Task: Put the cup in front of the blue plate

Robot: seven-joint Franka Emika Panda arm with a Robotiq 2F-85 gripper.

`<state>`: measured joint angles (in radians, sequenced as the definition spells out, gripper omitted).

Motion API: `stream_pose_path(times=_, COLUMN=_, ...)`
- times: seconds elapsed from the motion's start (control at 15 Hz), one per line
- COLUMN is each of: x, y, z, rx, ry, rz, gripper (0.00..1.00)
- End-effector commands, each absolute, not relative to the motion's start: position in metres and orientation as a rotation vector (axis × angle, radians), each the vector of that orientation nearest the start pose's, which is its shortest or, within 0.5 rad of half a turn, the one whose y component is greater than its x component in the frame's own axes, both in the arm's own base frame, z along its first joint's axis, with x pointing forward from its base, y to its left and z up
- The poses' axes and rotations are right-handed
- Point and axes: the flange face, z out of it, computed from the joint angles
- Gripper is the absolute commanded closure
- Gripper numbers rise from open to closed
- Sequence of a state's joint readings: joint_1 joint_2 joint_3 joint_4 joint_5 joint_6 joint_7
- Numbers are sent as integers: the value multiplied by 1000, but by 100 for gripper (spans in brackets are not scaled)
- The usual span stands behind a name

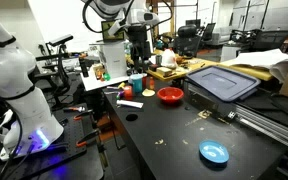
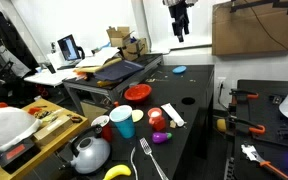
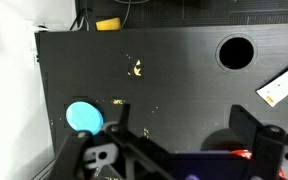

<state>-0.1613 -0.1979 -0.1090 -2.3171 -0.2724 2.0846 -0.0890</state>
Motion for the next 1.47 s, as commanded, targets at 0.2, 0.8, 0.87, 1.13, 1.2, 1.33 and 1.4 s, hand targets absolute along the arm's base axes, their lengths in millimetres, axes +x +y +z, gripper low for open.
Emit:
stream_pose_path(times=0.2, x=454, y=-141, z=421, rx=-3343, ry=68, rz=119, gripper=0)
stream_pose_path(times=0.8, x=463, y=-130, z=414, rx=-3240, ry=54, rz=107, gripper=0)
stream_pose_path(times=0.87, x=465, y=-124, z=410, rx=-3225, ry=49, rz=105, gripper=0)
stream_pose_path(times=1.13, x=471, y=-98, z=399, rx=-3165, ry=48, rz=98, gripper=0)
stream_pose_path(times=1.2, x=473, y=-89, z=396, rx=-3151, ry=37, rz=98, gripper=0)
stream_pose_path(times=1.33, x=477, y=-72, z=388, rx=-3132, ry=14, rz=99, gripper=0)
stream_pose_path(times=1.4, x=480, y=-63, z=383, rx=-3124, ry=0, rz=99, gripper=0)
